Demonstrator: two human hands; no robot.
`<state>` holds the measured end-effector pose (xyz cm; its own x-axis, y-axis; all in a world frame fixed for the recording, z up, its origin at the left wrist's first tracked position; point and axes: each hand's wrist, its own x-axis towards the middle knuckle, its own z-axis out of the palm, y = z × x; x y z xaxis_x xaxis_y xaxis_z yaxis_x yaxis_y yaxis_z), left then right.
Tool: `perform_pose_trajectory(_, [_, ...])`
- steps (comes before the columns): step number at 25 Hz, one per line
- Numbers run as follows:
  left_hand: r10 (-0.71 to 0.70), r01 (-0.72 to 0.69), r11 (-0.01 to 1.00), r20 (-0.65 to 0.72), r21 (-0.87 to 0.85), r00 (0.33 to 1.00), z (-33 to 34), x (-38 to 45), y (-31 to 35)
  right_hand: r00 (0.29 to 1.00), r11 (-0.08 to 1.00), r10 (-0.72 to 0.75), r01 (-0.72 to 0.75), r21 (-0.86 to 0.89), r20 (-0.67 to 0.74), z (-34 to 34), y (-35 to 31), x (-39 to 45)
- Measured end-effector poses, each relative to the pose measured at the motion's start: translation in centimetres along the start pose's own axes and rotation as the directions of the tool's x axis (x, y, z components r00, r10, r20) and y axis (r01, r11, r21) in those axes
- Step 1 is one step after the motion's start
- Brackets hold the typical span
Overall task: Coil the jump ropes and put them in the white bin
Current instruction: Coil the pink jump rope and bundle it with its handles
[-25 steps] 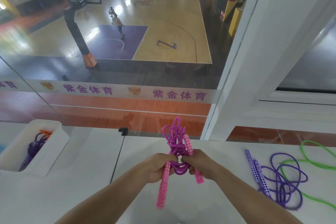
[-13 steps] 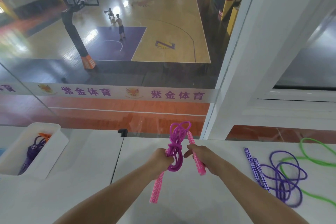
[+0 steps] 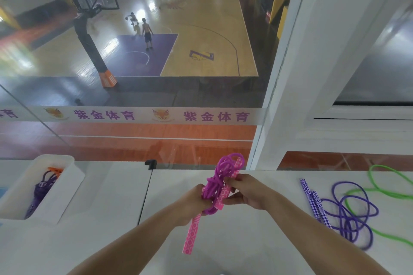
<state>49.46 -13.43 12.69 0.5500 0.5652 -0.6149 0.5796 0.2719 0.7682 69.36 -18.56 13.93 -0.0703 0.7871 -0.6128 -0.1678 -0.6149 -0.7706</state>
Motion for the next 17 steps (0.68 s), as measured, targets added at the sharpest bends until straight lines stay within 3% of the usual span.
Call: perform_pose_trajectory(17, [-0.035,0.024,0.992,-0.092,-0.121,0.995,1.5,-0.6,-1.6,0.993,0.984,0.068,-0.051,0.171,-0.095,1.8,0.3,0.0])
